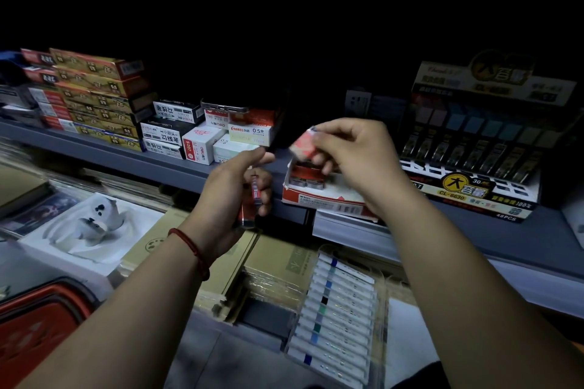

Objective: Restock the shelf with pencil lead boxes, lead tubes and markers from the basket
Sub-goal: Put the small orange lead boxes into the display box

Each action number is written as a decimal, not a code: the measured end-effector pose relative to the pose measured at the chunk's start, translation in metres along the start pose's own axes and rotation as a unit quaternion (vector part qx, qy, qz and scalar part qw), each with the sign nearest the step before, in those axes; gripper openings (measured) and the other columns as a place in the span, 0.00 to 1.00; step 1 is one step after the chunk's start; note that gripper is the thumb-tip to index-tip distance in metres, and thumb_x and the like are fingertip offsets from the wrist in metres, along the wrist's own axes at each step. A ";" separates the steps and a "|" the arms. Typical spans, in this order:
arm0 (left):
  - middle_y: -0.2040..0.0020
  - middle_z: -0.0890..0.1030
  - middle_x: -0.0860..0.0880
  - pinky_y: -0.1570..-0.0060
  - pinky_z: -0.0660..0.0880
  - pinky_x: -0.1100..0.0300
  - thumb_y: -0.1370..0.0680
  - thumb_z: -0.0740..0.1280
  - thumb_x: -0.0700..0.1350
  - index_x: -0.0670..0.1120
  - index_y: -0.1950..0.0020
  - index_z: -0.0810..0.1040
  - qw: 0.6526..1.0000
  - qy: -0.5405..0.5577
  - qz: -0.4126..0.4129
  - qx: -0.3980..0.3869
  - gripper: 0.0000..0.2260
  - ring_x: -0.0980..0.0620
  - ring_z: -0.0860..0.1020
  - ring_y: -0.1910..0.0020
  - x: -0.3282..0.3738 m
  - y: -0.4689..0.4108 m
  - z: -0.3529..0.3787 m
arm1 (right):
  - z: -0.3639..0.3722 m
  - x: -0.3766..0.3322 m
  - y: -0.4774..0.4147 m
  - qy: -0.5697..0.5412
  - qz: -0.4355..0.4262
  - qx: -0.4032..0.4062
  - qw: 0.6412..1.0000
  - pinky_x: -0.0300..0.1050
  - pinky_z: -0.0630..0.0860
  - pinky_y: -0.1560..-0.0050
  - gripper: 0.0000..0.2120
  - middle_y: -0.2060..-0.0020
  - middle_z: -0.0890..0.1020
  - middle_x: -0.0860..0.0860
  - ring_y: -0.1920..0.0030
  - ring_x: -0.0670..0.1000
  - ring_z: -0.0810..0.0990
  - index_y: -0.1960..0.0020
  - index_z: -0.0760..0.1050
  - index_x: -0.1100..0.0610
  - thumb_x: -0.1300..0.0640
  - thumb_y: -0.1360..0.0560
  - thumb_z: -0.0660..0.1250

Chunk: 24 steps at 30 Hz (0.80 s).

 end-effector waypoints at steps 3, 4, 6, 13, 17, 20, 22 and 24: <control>0.68 0.67 0.49 0.77 0.65 0.64 0.20 0.61 0.46 0.44 0.45 0.74 0.997 0.075 -0.027 0.019 0.08 0.53 0.66 0.72 -0.004 -0.003 -0.006 | -0.035 0.008 -0.007 0.115 0.000 0.040 0.993 0.41 0.75 0.68 0.05 0.67 0.82 0.54 0.73 0.43 0.78 0.48 0.81 0.55 0.61 0.20 0.67; 0.67 0.68 0.49 0.77 0.65 0.64 0.20 0.60 0.45 0.44 0.44 0.74 0.995 0.096 -0.032 0.024 0.08 0.53 0.66 0.71 -0.005 -0.003 -0.007 | -0.042 0.013 -0.007 0.147 0.006 0.039 0.988 0.43 0.77 0.68 0.04 0.66 0.83 0.54 0.73 0.44 0.79 0.49 0.81 0.56 0.61 0.20 0.67; 0.66 0.69 0.49 0.77 0.65 0.64 0.20 0.61 0.46 0.44 0.44 0.74 0.992 0.116 -0.039 0.031 0.08 0.53 0.67 0.71 -0.007 -0.004 -0.008 | -0.045 0.021 -0.006 0.192 0.024 0.022 0.981 0.47 0.81 0.67 0.02 0.66 0.84 0.57 0.72 0.49 0.82 0.49 0.79 0.59 0.62 0.22 0.69; 0.67 0.72 0.47 0.79 0.67 0.65 0.16 0.59 0.53 0.44 0.46 0.75 0.991 0.121 -0.042 0.039 0.13 0.53 0.71 0.72 -0.011 -0.002 -0.003 | -0.028 0.024 -0.006 0.286 0.022 0.005 0.958 0.45 0.84 0.60 0.06 0.72 0.84 0.55 0.72 0.48 0.84 0.59 0.80 0.61 0.62 0.23 0.72; 0.67 0.75 0.46 0.79 0.67 0.64 0.15 0.57 0.56 0.44 0.43 0.75 0.994 0.095 -0.019 0.057 0.16 0.51 0.72 0.72 -0.006 0.000 -0.005 | -0.020 0.025 -0.007 0.340 -0.005 -0.004 0.940 0.52 0.84 0.56 0.07 0.67 0.83 0.53 0.67 0.51 0.85 0.60 0.80 0.60 0.61 0.23 0.73; 0.66 0.76 0.46 0.78 0.66 0.64 0.15 0.57 0.57 0.44 0.41 0.74 0.993 0.100 0.003 0.066 0.17 0.50 0.72 0.71 -0.001 0.001 -0.006 | -0.005 0.007 0.000 0.336 -0.075 -0.010 0.939 0.48 0.82 0.54 0.04 0.62 0.81 0.49 0.62 0.47 0.81 0.57 0.81 0.54 0.55 0.24 0.73; 0.64 0.77 0.45 0.77 0.69 0.64 0.15 0.57 0.57 0.44 0.40 0.74 0.991 0.103 0.020 0.079 0.18 0.50 0.74 0.71 0.003 0.001 -0.006 | 0.020 -0.011 0.012 0.260 -0.121 -0.067 0.956 0.37 0.77 0.60 0.04 0.63 0.81 0.47 0.65 0.41 0.76 0.55 0.83 0.52 0.52 0.25 0.75; 0.59 0.81 0.42 0.75 0.73 0.63 0.16 0.57 0.58 0.44 0.40 0.75 0.992 0.076 0.032 0.097 0.19 0.50 0.78 0.70 0.006 0.002 -0.008 | 0.047 -0.024 0.026 0.176 -0.138 -0.152 0.963 0.37 0.74 0.64 0.06 0.65 0.80 0.48 0.68 0.40 0.72 0.54 0.83 0.51 0.51 0.28 0.77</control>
Point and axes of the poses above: each hand's wrist, its own y-axis away from the middle knuckle, its own z-axis out of the palm, x = y × z, the point moved 9 cm from there along -y, towards the middle knuckle
